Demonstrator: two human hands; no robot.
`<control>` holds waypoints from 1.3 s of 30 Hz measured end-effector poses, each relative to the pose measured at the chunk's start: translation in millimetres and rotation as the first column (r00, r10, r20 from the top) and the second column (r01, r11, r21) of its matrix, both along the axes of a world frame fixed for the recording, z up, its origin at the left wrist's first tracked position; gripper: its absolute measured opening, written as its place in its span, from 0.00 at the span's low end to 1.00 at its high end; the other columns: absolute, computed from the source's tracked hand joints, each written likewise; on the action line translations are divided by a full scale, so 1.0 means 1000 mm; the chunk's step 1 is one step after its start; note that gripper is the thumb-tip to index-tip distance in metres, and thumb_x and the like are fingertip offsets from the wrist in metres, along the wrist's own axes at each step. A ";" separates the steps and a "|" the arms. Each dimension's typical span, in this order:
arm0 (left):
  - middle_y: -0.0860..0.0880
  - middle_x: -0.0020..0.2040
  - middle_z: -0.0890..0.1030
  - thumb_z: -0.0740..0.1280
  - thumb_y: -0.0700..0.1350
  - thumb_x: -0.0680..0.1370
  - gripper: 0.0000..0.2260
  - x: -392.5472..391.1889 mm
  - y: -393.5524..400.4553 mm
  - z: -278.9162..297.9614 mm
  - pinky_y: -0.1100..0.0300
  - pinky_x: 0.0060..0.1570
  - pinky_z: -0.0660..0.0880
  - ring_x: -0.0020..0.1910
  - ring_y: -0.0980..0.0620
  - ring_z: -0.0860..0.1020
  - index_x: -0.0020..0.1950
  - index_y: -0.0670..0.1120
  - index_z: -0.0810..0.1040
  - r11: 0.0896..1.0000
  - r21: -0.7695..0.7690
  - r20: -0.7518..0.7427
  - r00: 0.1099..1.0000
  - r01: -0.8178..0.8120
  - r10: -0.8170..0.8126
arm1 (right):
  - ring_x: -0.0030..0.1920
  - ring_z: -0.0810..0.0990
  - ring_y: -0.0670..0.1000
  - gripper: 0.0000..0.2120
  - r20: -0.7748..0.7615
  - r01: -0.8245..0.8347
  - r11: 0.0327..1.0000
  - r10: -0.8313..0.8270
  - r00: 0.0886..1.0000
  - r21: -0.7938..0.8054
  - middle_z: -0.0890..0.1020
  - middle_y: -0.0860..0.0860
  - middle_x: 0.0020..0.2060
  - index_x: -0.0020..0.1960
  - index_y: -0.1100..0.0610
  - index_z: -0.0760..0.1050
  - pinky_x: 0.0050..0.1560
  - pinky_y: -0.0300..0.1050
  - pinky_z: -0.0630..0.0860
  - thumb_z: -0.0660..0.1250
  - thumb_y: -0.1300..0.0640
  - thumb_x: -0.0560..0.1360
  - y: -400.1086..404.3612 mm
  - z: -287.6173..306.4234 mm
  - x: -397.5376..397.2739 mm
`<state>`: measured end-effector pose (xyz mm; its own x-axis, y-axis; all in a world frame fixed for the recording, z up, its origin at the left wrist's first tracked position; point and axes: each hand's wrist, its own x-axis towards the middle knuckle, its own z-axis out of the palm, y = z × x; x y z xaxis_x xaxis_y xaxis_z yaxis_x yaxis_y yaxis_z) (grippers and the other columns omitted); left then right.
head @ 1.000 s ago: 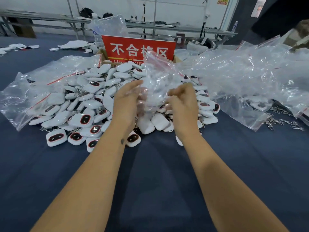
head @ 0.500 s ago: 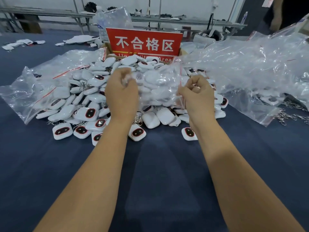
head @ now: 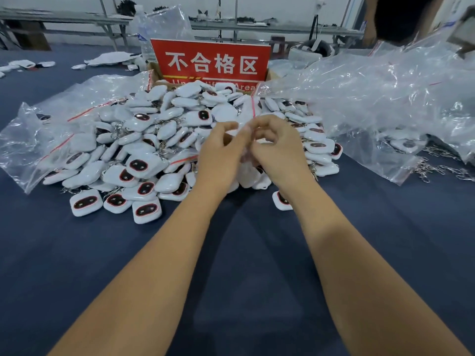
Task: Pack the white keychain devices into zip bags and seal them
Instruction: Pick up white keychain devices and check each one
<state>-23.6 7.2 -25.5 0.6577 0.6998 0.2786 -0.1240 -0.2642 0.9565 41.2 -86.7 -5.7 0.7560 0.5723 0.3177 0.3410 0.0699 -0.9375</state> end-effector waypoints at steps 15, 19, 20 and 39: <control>0.52 0.34 0.78 0.56 0.45 0.84 0.13 -0.004 0.020 0.006 0.59 0.31 0.75 0.29 0.58 0.76 0.46 0.48 0.78 0.969 0.023 -0.011 0.969 -0.246 0.247 | 0.36 0.80 0.51 0.11 0.226 0.073 0.997 -0.064 0.972 -0.031 0.79 0.41 0.39 0.51 0.36 0.77 0.49 0.56 0.80 0.64 0.53 0.79 -0.004 -0.001 -0.006; 0.53 0.38 0.74 0.52 0.47 0.84 0.11 -0.012 0.024 0.010 0.50 0.42 0.75 0.38 0.51 0.74 0.51 0.49 0.74 0.864 0.144 0.226 0.866 -0.483 0.446 | 0.34 0.76 0.47 0.02 0.377 0.112 0.983 -0.051 0.925 -0.143 0.79 0.43 0.36 0.45 0.45 0.72 0.41 0.52 0.77 0.62 0.52 0.76 -0.011 0.006 -0.002; 0.53 0.41 0.74 0.51 0.47 0.84 0.11 -0.015 0.026 0.012 0.52 0.44 0.73 0.40 0.51 0.72 0.52 0.48 0.73 0.820 0.179 0.310 0.822 -0.543 0.477 | 0.35 0.75 0.45 0.01 0.431 0.120 0.963 -0.004 0.902 -0.243 0.79 0.43 0.36 0.45 0.46 0.73 0.39 0.49 0.75 0.64 0.50 0.75 -0.013 0.007 0.001; 0.46 0.45 0.74 0.55 0.31 0.73 0.12 -0.016 0.028 0.002 0.55 0.37 0.64 0.43 0.47 0.72 0.45 0.47 0.72 0.719 0.630 0.023 0.933 -0.292 0.359 | 0.28 0.81 0.46 0.10 -0.111 0.021 1.000 -0.023 0.994 -0.020 0.81 0.47 0.38 0.51 0.53 0.78 0.30 0.38 0.76 0.60 0.62 0.79 -0.005 0.001 0.013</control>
<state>-39.6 35.5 -23.4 0.4680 0.5736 0.6723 0.1618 -0.8035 0.5729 54.5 -91.5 -4.4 0.7983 0.5604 0.2208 0.2361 0.0460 -0.9706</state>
